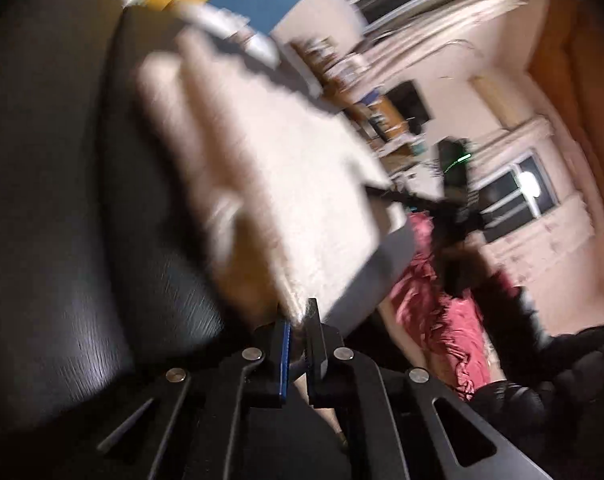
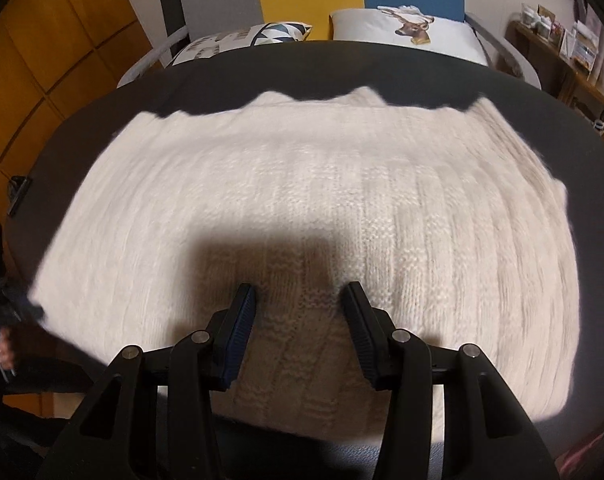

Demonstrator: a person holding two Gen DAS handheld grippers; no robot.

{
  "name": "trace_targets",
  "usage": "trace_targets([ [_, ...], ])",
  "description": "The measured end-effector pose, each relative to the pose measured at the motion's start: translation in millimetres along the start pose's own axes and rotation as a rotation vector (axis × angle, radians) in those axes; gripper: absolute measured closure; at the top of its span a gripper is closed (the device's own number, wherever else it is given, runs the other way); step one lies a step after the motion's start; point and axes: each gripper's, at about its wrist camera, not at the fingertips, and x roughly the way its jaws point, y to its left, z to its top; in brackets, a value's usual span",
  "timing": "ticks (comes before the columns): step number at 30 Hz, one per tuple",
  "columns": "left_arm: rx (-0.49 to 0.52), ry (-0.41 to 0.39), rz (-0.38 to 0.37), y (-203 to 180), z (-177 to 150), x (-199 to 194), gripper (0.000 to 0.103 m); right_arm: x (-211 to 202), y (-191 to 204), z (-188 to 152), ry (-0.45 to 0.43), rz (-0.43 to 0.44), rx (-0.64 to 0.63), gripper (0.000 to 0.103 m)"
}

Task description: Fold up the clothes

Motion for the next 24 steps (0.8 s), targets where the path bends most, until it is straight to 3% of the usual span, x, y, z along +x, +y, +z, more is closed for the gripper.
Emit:
trace_targets([
  [3,-0.049,-0.033,0.007,-0.6,-6.1,-0.7,0.092,-6.6,1.6,-0.4,-0.006,-0.001,0.012,0.053],
  [5,-0.113,-0.05,-0.039,-2.4,-6.3,-1.4,0.076,-16.9,9.8,-1.4,-0.035,0.024,-0.004,0.053],
  [8,-0.167,-0.078,-0.05,-3.9,-3.5,-0.2,0.072,-32.7,28.9,-6.7,-0.083,0.106,-0.041,0.053],
  [10,-0.188,-0.085,-0.028,-3.1,-1.4,5.0,0.072,-38.2,47.1,-14.1,-0.092,0.186,-0.09,0.053],
  [11,-0.184,-0.081,0.003,-4.3,-1.6,8.5,0.084,-37.3,57.2,-18.9,-0.085,0.207,-0.119,0.053],
  [12,-0.159,-0.08,0.053,-6.7,-2.8,10.7,0.093,-34.4,67.5,-24.1,-0.073,0.217,-0.15,0.052],
  [14,-0.145,-0.084,0.096,-5.9,-5.0,8.4,0.098,-26.4,79.9,-31.5,-0.046,0.173,-0.197,0.051],
  [17,-0.129,-0.085,0.141,-5.7,-9.0,4.0,0.098,-2.1,84.9,-45.1,0.024,0.072,-0.208,0.051],
  [20,-0.113,-0.093,0.109,-17.0,-7.3,-4.1,0.095,-1.5,83.2,-52.1,-0.016,0.079,-0.184,0.046],
  [22,-0.114,-0.126,0.08,-26.5,-1.4,-16.5,0.082,-2.7,84.1,-52.5,-0.019,0.09,-0.181,0.042],
  [24,-0.102,-0.172,0.069,-30.0,9.1,-34.8,0.079,-5.7,83.0,-51.6,-0.019,0.118,-0.176,0.036],
])
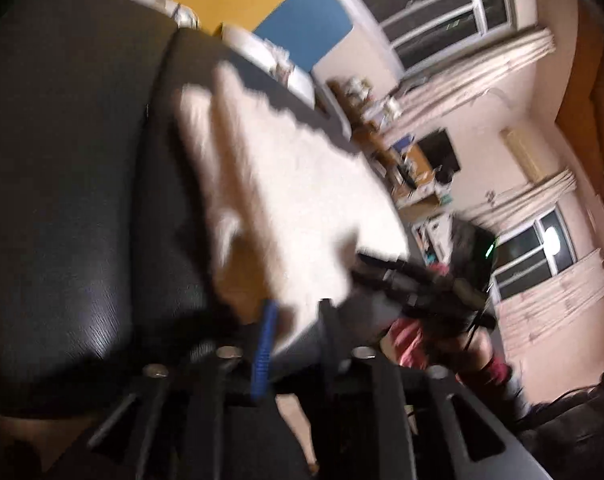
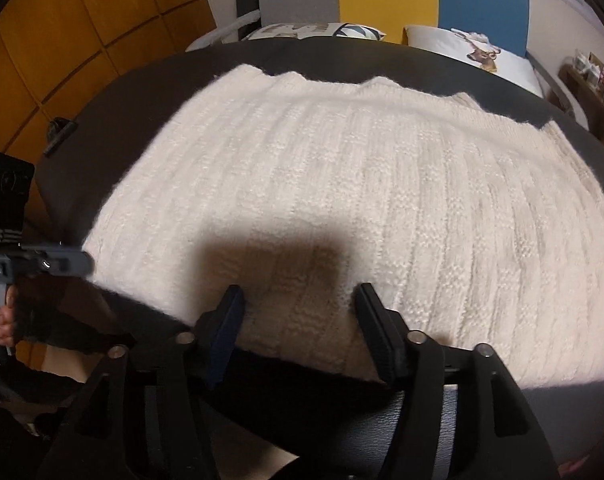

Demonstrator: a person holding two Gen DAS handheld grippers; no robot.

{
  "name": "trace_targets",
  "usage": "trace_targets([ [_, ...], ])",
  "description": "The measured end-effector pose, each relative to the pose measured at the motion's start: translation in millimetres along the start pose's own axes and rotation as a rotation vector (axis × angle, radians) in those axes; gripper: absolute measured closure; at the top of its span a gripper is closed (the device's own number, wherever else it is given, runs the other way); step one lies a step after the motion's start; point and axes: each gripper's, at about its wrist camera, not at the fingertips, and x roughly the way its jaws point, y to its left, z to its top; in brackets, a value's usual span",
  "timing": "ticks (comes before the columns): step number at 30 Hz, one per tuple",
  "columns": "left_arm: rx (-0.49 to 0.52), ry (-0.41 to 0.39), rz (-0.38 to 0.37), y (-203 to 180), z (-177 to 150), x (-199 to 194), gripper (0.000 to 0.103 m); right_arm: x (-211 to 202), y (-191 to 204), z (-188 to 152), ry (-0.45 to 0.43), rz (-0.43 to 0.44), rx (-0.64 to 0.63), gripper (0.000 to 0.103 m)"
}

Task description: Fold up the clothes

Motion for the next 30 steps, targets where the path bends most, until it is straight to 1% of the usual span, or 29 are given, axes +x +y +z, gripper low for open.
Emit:
trace_targets([
  [2,0.003,-0.04,0.046,1.9,17.0,-8.2,0.077,-2.5,-2.5,0.1,-0.005,0.025,0.008,0.036],
  [5,-0.049,-0.041,0.079,18.5,48.8,-4.0,0.075,-3.8,-10.1,-0.5,-0.012,0.057,0.042,0.036],
  [7,-0.083,-0.024,0.087,29.6,64.2,5.7,0.075,-4.2,-10.5,-2.2,-0.014,0.061,0.051,0.036],
  [9,-0.124,-0.005,0.072,41.1,75.9,18.1,0.074,-4.2,-8.3,-2.1,-0.013,0.056,0.045,0.036],
  [11,-0.136,0.01,0.059,38.6,87.8,37.5,0.073,-3.5,-7.1,-1.2,-0.011,0.051,0.038,0.036],
  [14,-0.14,0.043,0.053,39.5,97.3,59.5,0.073,-2.4,-9.6,0.5,-0.007,0.054,0.032,0.036],
  [18,-0.149,0.081,0.053,41.2,102.5,71.7,0.073,-4.5,-12.6,4.2,-0.007,0.058,0.027,0.036],
  [19,-0.155,0.093,0.046,40.8,103.3,74.3,0.076,-5.8,-12.9,5.5,-0.009,0.055,0.024,0.036],
  [20,-0.138,0.093,0.043,37.5,101.5,73.4,0.084,-6.9,-13.1,6.7,-0.01,0.049,0.02,0.036],
  [21,-0.101,0.07,0.057,30.8,99.9,71.3,0.094,-9.1,-13.4,8.3,-0.015,0.04,0.015,0.036],
  [22,-0.059,0.04,0.077,23.1,98.6,69.2,0.097,-11.1,-14.0,9.6,-0.02,0.034,0.011,0.036],
  [23,-0.044,0.012,0.073,16.8,97.3,64.2,0.098,-13.2,-14.9,11.0,-0.026,0.026,0.01,0.036],
  [26,-0.069,-0.075,0.074,9.0,89.1,42.2,0.099,-19.8,-18.2,15.6,-0.046,-0.008,0.006,0.036],
  [28,-0.098,-0.073,0.139,17.4,81.7,41.9,0.099,-19.1,-24.6,18.5,-0.047,-0.052,0.018,0.036],
  [30,-0.137,-0.044,0.173,30.7,76.0,50.6,0.099,-11.1,-32.2,19.4,-0.027,-0.059,0.036,0.036],
])
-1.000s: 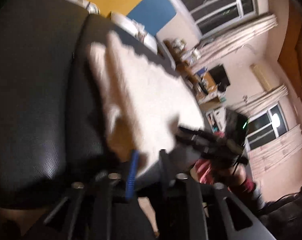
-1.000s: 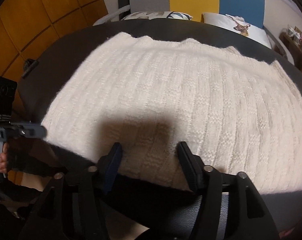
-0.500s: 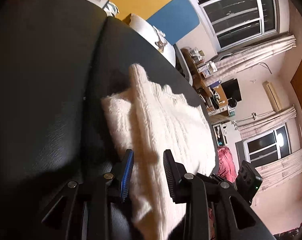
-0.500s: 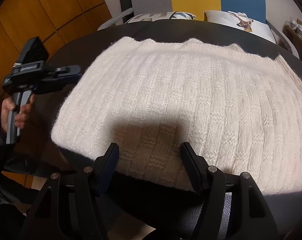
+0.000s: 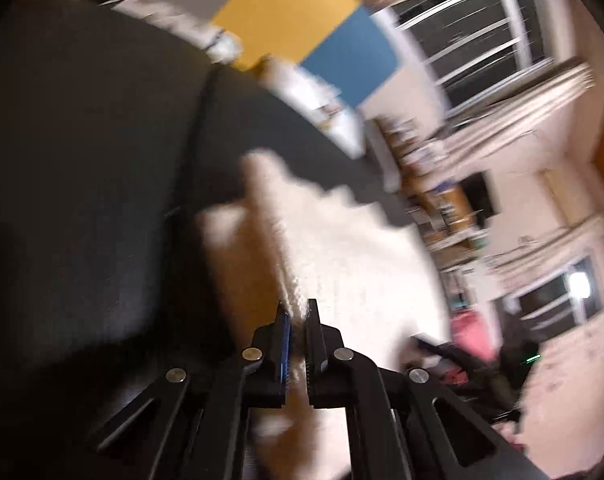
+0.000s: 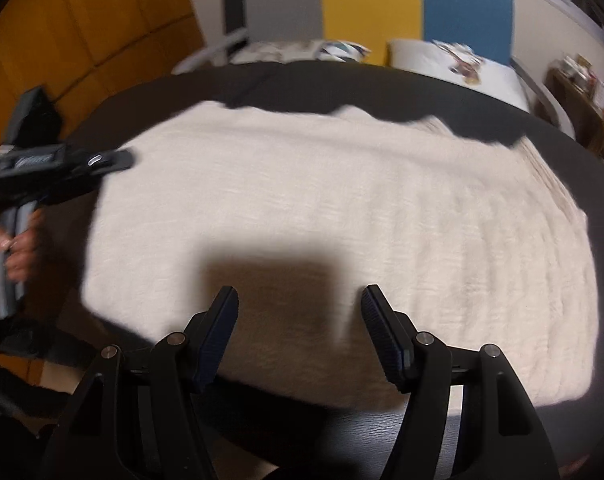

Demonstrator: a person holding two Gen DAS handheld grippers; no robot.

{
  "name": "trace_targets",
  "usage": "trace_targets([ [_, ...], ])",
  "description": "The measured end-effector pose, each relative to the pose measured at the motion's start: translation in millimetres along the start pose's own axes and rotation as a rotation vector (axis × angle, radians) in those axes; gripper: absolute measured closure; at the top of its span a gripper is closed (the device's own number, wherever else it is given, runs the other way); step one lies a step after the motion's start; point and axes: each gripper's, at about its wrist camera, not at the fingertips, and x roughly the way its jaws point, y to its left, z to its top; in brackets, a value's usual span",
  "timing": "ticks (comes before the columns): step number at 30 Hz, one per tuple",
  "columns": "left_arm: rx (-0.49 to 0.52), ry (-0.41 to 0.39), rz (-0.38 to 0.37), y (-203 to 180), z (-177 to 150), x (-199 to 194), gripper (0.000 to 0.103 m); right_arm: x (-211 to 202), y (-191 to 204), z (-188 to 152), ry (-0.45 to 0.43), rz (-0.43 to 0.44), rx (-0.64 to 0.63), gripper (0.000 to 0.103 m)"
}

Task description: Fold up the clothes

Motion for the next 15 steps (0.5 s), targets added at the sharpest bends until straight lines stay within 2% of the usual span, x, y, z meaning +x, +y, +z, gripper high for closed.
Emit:
trace_targets([
  [4,-0.073,0.016,0.008,8.1,1.6,4.5,0.09,6.4,0.0,0.3,0.001,-0.003,-0.009,0.034],
  [5,-0.084,0.003,0.036,6.6,4.0,-0.2,0.084,6.4,0.5,0.1,0.0,0.002,-0.011,0.03],
  [7,-0.066,-0.061,0.087,-2.8,9.6,-16.5,0.084,5.8,1.8,-0.9,-0.003,0.01,-0.013,0.026],
  [8,-0.06,-0.089,0.076,-7.4,12.4,-23.2,0.084,4.6,2.4,-2.2,-0.005,0.013,-0.013,0.026],
  [11,-0.033,-0.135,-0.04,-27.1,26.5,-26.7,0.082,0.6,1.1,-1.8,-0.013,0.037,-0.007,0.026],
  [13,-0.006,-0.126,-0.05,-39.6,35.0,-15.6,0.082,-9.0,-3.8,3.7,-0.049,0.061,0.013,0.026],
  [15,0.028,-0.087,-0.027,-52.1,40.8,5.8,0.082,-15.6,-9.3,13.6,-0.072,0.037,0.015,0.026],
])
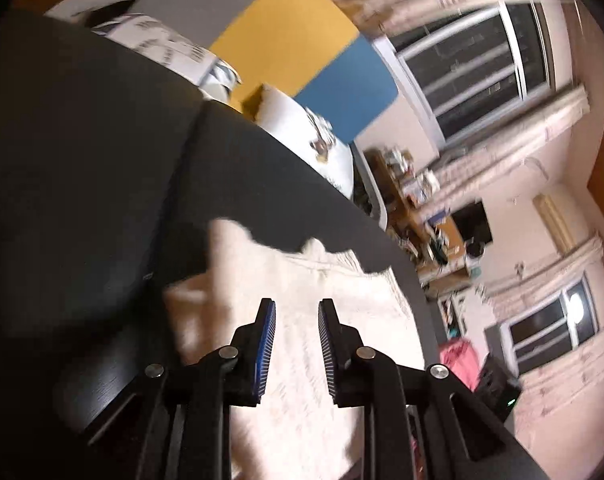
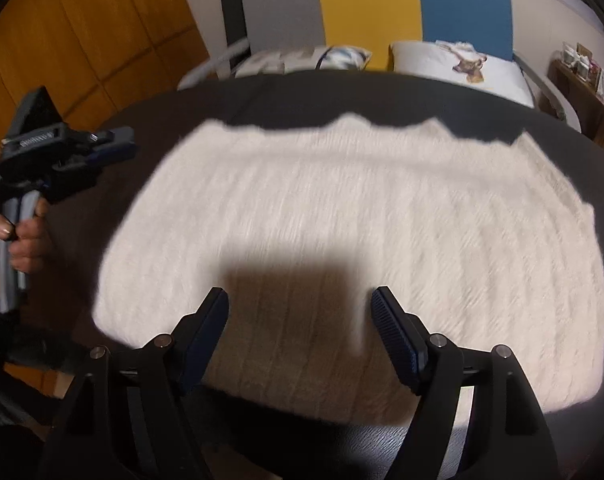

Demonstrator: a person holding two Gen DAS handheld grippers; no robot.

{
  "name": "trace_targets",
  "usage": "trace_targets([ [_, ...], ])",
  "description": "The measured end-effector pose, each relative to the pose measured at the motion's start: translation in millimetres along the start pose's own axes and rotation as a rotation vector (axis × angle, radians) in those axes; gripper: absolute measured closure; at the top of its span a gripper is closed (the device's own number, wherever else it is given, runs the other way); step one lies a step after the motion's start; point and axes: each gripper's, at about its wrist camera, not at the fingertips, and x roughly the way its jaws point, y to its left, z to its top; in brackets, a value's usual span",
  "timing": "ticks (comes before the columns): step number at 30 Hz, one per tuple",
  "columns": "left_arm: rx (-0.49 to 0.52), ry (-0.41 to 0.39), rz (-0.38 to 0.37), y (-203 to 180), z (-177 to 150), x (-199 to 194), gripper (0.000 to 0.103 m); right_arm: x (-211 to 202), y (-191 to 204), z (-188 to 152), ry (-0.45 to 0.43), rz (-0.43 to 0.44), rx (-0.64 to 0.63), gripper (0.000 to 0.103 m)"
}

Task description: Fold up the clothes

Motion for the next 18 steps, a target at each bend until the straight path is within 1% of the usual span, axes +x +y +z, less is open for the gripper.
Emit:
trace_targets([
  [2,0.036,0.047,0.051,-9.4,0.4,25.9,0.082,-2.8,-8.6,13.2,-0.012,-0.042,-0.003,0.026],
  [4,0.05,0.068,0.123,-3.5,-3.3,38.4,0.082,-2.4,-22.6,25.8,-0.015,-0.064,0.014,0.026],
  [6,0.06,0.084,0.196,4.3,-7.1,48.6,0.083,3.4,-39.2,36.7,-0.004,-0.124,0.025,0.026],
  [7,0.065,0.078,0.219,8.1,-9.2,49.4,0.084,6.3,-46.6,41.4,0.005,-0.147,0.031,0.026],
  [8,0.069,0.065,0.236,11.7,-11.4,48.5,0.091,10.3,-54.3,44.8,0.019,-0.168,0.043,0.026],
  [10,0.064,0.044,0.264,15.6,-11.7,43.8,0.097,20.9,-70.5,49.5,0.056,-0.216,0.07,0.026],
  [11,0.056,0.037,0.266,17.5,-11.1,40.2,0.096,27.2,-78.8,51.0,0.075,-0.242,0.081,0.026],
  [12,0.074,0.021,0.266,12.3,-9.7,37.2,0.093,30.7,-84.2,51.8,0.081,-0.239,0.095,0.026],
  [13,0.117,0.012,0.255,1.0,-5.6,37.1,0.085,29.6,-85.9,51.7,0.07,-0.219,0.105,0.026],
  [14,0.166,0.006,0.24,-11.6,-0.5,38.0,0.084,26.9,-86.4,51.2,0.054,-0.198,0.112,0.026],
  [15,0.237,0.022,0.225,-26.2,2.3,43.9,0.083,23.6,-87.2,51.1,0.042,-0.172,0.117,0.026],
  [17,0.402,0.079,0.196,-56.4,6.5,63.2,0.081,17.5,-89.8,51.7,0.022,-0.109,0.127,0.026],
  [18,0.488,0.114,0.182,-71.0,9.0,76.1,0.081,14.3,-92.5,52.2,0.017,-0.056,0.136,0.026],
])
